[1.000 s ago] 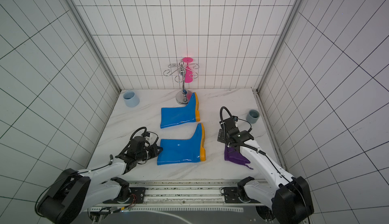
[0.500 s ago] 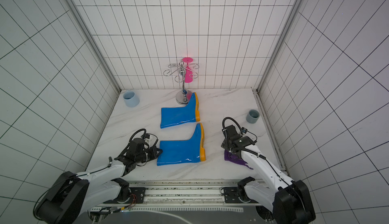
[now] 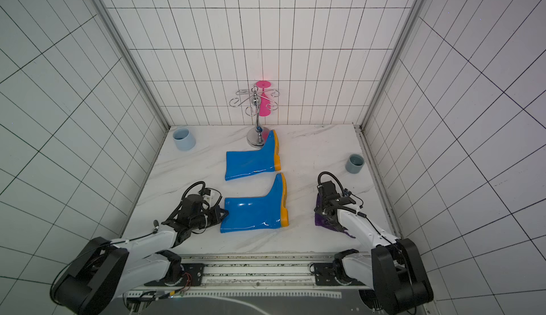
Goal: Wipe the rubber boots with a cloth
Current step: Pick up the cleaning item at the center of the board.
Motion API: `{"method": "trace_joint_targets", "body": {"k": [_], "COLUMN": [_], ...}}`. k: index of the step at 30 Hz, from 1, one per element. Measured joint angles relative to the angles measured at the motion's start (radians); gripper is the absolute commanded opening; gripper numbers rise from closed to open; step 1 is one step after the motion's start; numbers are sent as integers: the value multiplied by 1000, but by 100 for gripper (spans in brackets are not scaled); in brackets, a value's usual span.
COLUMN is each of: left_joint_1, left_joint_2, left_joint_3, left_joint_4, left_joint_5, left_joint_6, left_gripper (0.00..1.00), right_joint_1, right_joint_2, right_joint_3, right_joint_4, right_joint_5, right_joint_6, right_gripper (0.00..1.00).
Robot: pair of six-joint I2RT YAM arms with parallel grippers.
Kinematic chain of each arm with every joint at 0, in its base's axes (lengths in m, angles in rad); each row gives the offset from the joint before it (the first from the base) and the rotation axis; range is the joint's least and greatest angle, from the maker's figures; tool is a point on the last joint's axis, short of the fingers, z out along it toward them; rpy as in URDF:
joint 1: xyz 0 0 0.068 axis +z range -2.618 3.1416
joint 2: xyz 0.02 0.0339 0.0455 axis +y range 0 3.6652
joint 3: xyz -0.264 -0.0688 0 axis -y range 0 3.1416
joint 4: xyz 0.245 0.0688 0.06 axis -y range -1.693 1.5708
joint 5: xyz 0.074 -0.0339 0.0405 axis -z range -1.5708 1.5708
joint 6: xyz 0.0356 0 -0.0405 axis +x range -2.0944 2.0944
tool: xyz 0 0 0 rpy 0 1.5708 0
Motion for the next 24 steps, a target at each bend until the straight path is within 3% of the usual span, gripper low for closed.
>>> {"method": "trace_joint_targets", "body": {"k": [8,10,12,21,24], "left_joint_1": [0,-1,-1,-1,-1], "left_joint_2": [-40,-43,-51,-96,-101], "left_joint_3": [-11,-13,-17,-48,-62], "left_joint_4": [-4,-4,-5,5,23], "left_joint_5": [-8,-8,-8,-3,-2], "left_joint_6": [0,-1,-3,-21,-31], "left_gripper": [0,0,0,0,0], "right_joint_1": [-49,-55,-56,-50,-5], "right_joint_2": [-21,-12,3,31,19], "right_joint_3": [-43,-46,-47,-42,-35], "right_joint_4": [103,131,165,240,212], "right_joint_5": [-11,-14,-25,-63,-69], "right_joint_6": [-44,-57,-69,-168,-215], "right_gripper": [38,23,0,0,0]}}
